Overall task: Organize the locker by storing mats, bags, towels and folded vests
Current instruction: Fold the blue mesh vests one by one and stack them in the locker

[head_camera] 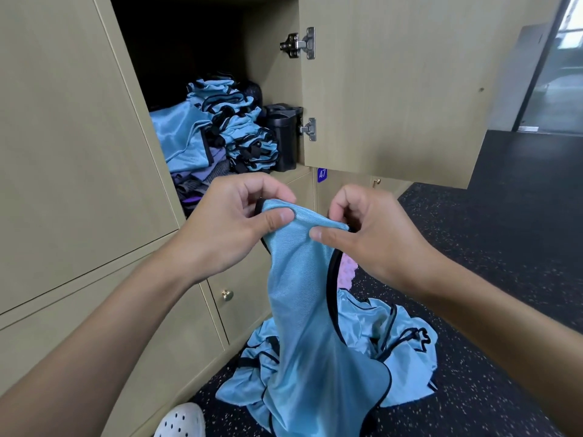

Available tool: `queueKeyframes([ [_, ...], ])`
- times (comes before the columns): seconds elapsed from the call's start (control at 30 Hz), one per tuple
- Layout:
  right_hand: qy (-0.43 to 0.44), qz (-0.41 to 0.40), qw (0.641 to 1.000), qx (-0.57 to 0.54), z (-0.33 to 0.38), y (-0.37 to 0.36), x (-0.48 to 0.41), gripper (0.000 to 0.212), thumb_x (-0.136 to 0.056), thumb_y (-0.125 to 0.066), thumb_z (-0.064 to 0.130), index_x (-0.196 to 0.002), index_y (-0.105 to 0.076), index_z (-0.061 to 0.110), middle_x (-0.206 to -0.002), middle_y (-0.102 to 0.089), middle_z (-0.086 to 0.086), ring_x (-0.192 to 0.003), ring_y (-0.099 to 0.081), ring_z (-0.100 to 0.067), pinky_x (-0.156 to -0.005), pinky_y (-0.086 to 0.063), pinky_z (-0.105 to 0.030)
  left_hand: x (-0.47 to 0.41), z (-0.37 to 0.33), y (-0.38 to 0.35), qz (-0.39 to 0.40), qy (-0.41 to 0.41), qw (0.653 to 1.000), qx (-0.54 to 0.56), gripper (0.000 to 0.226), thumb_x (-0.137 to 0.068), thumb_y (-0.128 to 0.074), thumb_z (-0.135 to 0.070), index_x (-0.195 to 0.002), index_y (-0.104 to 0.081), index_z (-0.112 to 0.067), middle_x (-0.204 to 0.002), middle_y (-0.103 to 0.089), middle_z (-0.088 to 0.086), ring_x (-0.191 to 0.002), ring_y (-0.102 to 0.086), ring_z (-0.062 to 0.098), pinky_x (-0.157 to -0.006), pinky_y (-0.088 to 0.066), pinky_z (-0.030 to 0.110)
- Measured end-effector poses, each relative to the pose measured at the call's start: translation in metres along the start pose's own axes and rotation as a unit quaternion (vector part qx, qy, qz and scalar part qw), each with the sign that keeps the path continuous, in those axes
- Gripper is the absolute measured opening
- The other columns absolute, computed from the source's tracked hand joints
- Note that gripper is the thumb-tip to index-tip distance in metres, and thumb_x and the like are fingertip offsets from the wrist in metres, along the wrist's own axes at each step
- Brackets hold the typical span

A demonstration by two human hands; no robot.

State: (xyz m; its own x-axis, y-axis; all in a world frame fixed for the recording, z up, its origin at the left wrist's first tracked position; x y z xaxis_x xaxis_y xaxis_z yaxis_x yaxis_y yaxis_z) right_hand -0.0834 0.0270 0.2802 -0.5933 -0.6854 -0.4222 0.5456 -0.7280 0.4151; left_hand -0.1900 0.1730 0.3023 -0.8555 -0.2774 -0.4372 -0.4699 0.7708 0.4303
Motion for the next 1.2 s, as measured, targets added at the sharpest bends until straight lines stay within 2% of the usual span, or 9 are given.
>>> queueKeyframes([
  [0.13,0.007,-0.008,1.000,-0.008,0.001,-0.001,0.001,0.036,-0.080,-0.080,0.015,-0.065,-0.048,0.020,-0.060,-0.049,0.001,-0.050,-0.037,-0.004,-0.049,-0.032,-0.020,0.000,0.000,-0.003,0.006,-0.006,1.000,-0.023,0.021,-0.087,-0.071,-0.002,-0.095,-0.070,-0.021,-0.073,-0.062,-0.010,-0.071,-0.058,0.006,-0.067,-0.051,0.020],
  [0.2,0.015,-0.008,1.000,-0.004,0.003,-0.002,0.002,0.036,-0.080,-0.079,0.014,-0.065,-0.047,0.019,-0.059,-0.047,0.002,-0.049,-0.036,-0.004,-0.048,-0.031,-0.019,0.001,-0.001,-0.006,0.031,0.005,0.999,-0.024,0.014,-0.082,-0.076,-0.018,-0.095,-0.073,-0.021,-0.079,-0.068,-0.004,-0.073,-0.061,0.008,-0.068,-0.053,0.025],
  [0.33,0.025,-0.004,1.000,0.008,0.004,-0.003,0.005,0.036,-0.081,-0.078,0.012,-0.065,-0.046,0.018,-0.056,-0.044,0.007,-0.047,-0.035,-0.005,-0.046,-0.029,-0.015,0.003,-0.004,-0.011,0.044,-0.013,0.998,-0.047,0.008,-0.083,-0.076,-0.021,-0.084,-0.076,-0.012,-0.075,-0.067,0.015,-0.062,-0.052,0.013,-0.056,-0.043,0.028],
  [0.5,0.028,0.020,0.999,-0.009,0.000,-0.005,0.003,0.027,-0.083,-0.076,0.011,-0.073,-0.052,0.018,-0.063,-0.052,0.006,-0.053,-0.041,-0.003,-0.052,-0.036,-0.018,0.001,-0.005,-0.006,0.015,-0.027,0.998,-0.061,0.007,-0.086,-0.074,-0.011,-0.081,-0.072,-0.015,-0.075,-0.069,0.007,-0.064,-0.057,0.009,-0.060,-0.046,0.023],
  [0.6,0.017,0.031,0.999,-0.007,-0.003,-0.006,0.003,0.021,-0.086,-0.074,0.016,-0.074,-0.056,0.017,-0.066,-0.059,-0.002,-0.058,-0.047,-0.007,-0.056,-0.041,-0.026,0.001,-0.001,-0.006,0.004,-0.018,0.998,-0.055,0.007,-0.087,-0.076,-0.021,-0.089,-0.069,-0.019,-0.083,-0.072,-0.001,-0.073,-0.064,0.009,-0.069,-0.053,0.029],
  [0.73,0.021,0.016,0.999,-0.018,-0.002,-0.006,0.002,0.023,-0.086,-0.074,0.017,-0.071,-0.056,0.017,-0.062,-0.057,0.003,-0.053,-0.042,-0.003,-0.051,-0.036,-0.018,0.002,-0.001,-0.013,0.015,-0.001,0.996,-0.088,0.017,-0.082,-0.079,-0.029,-0.094,-0.071,-0.020,-0.084,-0.073,0.000,-0.075,-0.068,0.013,-0.070,-0.056,0.032],
  [0.93,-0.017,0.067,0.997,-0.038,-0.009,-0.014,0.001,0.021,-0.087,-0.072,0.010,-0.085,-0.058,-0.007,-0.080,-0.061,-0.028,-0.070,-0.049,-0.018,-0.071,-0.050,-0.051,0.000,-0.002,-0.008,-0.043,-0.028,0.992,-0.112,0.015,-0.092,-0.069,-0.015,-0.078,-0.066,-0.015,-0.073,-0.067,0.001,-0.063,-0.057,0.009,-0.061,-0.048,0.024],
  [1.1,-0.028,0.092,0.995,-0.030,-0.014,-0.021,0.003,0.009,-0.094,-0.060,0.004,-0.094,-0.055,-0.003,-0.091,-0.067,-0.028,-0.073,-0.058,-0.027,-0.079,-0.052,-0.047,-0.002,0.001,-0.007,-0.100,-0.029,0.990,-0.098,0.016,-0.097,-0.063,-0.015,-0.082,-0.059,-0.012,-0.071,-0.062,0.004,-0.062,-0.051,0.008,-0.058,-0.041,0.023],
  [1.2,-0.042,0.112,0.993,-0.021,-0.016,-0.029,0.005,0.009,-0.093,-0.059,0.008,-0.100,-0.054,0.007,-0.090,-0.064,-0.031,-0.068,-0.052,-0.023,-0.071,-0.048,-0.038,-0.003,0.002,-0.007,-0.136,-0.022,0.986,-0.090,0.020,-0.098,-0.060,-0.015,-0.080,-0.052,-0.011,-0.063,-0.047,-0.004,-0.052,-0.038,0.001,-0.051,-0.032,0.015],
])
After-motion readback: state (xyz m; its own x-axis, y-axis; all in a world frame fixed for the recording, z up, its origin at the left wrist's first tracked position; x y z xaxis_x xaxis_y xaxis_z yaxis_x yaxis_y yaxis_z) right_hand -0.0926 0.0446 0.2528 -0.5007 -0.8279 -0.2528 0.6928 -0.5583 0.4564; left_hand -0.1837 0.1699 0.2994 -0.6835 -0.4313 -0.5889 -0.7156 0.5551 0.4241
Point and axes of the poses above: each hand's wrist, its own x-axis away from the middle knuckle, its own y-axis out of the back of the hand, z = x × y, the point moved 3 cm from there along -x, towards the middle knuckle
